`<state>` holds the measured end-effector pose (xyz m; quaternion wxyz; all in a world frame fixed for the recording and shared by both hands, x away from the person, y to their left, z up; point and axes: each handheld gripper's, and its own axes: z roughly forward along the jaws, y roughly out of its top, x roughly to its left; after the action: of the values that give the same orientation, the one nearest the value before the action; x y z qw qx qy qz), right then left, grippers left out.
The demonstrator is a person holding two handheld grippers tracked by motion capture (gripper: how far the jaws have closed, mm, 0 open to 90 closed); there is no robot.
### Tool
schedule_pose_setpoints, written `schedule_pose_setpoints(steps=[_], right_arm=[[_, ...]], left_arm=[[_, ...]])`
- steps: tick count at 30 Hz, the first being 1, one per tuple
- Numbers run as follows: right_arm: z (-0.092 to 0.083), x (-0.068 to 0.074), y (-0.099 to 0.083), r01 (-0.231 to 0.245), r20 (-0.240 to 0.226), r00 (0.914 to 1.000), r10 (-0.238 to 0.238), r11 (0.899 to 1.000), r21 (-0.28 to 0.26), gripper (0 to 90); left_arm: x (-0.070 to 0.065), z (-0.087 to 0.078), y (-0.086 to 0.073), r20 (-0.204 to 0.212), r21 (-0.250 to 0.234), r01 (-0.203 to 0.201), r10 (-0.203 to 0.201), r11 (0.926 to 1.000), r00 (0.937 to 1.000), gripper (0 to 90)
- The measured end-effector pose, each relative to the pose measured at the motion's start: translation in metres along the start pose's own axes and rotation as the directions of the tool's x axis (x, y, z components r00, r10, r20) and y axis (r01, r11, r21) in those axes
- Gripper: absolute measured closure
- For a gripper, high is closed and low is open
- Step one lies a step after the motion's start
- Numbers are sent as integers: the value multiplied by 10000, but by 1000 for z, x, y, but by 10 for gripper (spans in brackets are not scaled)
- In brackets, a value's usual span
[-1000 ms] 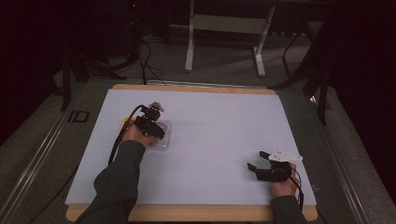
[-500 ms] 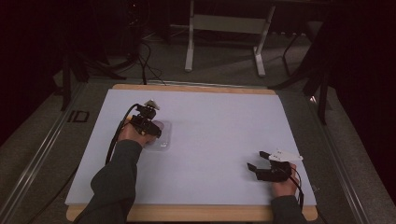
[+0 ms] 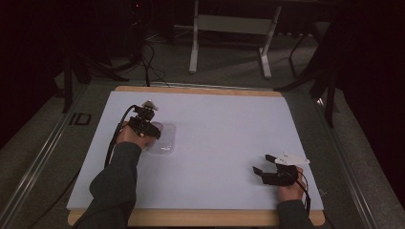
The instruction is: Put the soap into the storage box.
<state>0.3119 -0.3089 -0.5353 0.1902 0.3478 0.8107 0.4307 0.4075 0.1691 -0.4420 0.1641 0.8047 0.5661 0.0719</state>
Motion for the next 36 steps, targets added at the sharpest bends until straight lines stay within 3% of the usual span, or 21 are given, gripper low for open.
schedule_pose_setpoints(steps=[23,36], right_arm=[[-1,0,0,-70,-20,10000,69,10000,-49,239],[-1,0,0,-81,-25,10000,81,10000,-48,239]], left_arm=[[12,-4,-1,-341,-240,566,-574,9981,9978,501],[21,-9,-4,-751,-444,995,-1027,9940,9919,501]])
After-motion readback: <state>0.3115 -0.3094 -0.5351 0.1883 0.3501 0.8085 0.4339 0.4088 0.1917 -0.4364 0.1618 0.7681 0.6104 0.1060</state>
